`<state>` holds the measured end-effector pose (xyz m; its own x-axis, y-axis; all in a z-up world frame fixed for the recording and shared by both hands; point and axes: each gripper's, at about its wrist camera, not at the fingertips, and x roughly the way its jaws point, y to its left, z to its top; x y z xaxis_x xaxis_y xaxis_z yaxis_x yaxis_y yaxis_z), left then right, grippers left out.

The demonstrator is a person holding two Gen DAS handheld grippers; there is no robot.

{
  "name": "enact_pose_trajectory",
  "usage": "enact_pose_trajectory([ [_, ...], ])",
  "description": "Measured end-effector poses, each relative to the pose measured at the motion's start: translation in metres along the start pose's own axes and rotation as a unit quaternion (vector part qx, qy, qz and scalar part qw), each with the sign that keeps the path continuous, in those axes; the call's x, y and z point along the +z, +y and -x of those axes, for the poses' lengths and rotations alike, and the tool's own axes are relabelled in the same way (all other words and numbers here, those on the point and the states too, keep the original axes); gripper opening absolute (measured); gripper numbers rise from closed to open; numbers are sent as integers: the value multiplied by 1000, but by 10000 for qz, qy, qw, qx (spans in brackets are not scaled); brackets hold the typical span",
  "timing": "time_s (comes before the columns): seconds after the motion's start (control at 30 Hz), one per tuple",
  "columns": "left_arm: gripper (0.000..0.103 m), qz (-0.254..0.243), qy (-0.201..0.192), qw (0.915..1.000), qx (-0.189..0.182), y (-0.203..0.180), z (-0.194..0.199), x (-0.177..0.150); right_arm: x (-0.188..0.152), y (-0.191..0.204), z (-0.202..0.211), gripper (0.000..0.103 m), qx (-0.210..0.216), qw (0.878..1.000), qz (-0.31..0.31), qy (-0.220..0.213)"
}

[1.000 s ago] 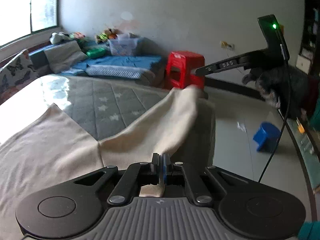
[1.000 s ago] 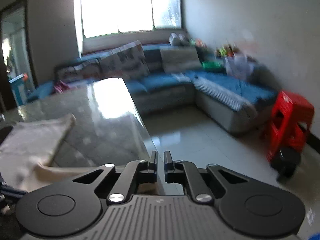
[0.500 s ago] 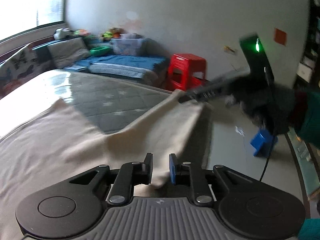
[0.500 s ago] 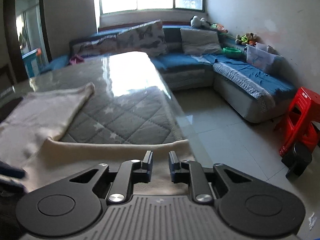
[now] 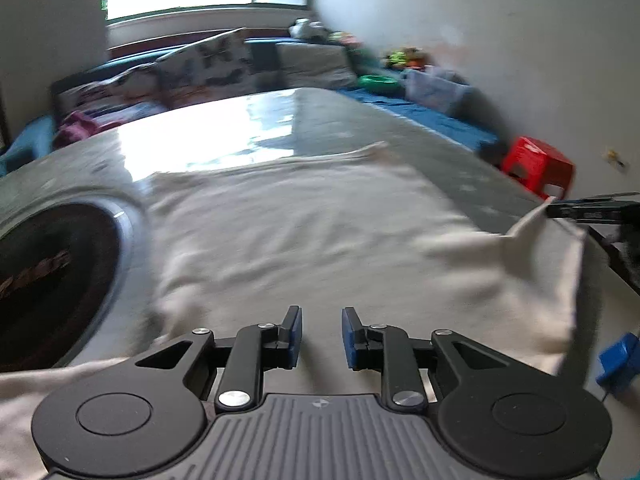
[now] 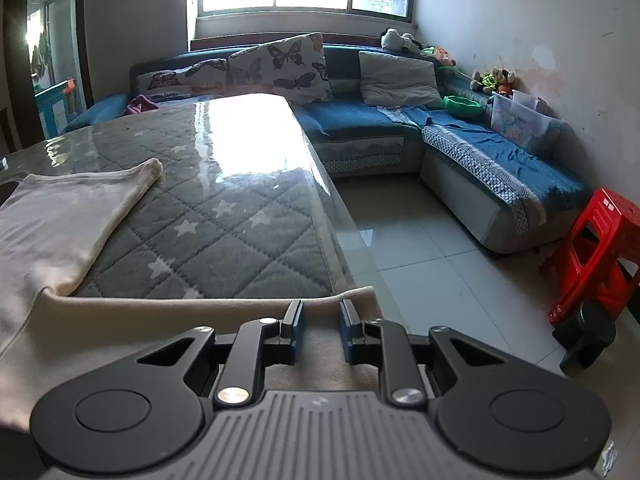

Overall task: Fold clothes
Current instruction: 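Fold the grasped side edge over the body with the right tool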

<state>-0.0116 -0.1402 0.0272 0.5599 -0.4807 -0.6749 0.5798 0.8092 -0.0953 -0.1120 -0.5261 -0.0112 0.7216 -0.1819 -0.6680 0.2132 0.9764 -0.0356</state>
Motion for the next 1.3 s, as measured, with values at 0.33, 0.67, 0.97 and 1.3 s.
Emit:
enact_pose_trajectory([
  [0.33, 25, 477, -145, 9985, 233, 36, 12, 2, 19, 13, 0, 20, 6, 9997, 251, 36],
  [0.67, 25, 836, -72, 9955, 430, 64, 10, -1, 54, 74, -2, 20, 852, 9927, 853, -66],
  [0.97, 28, 607, -51, 9965, 567, 64, -9, 24, 88, 132, -46, 20, 1434, 9810, 1291, 206],
  [1.3, 49, 500, -68, 9923, 1131, 83, -46, 62, 101, 150, -90, 20, 1473, 9781, 1360, 552],
])
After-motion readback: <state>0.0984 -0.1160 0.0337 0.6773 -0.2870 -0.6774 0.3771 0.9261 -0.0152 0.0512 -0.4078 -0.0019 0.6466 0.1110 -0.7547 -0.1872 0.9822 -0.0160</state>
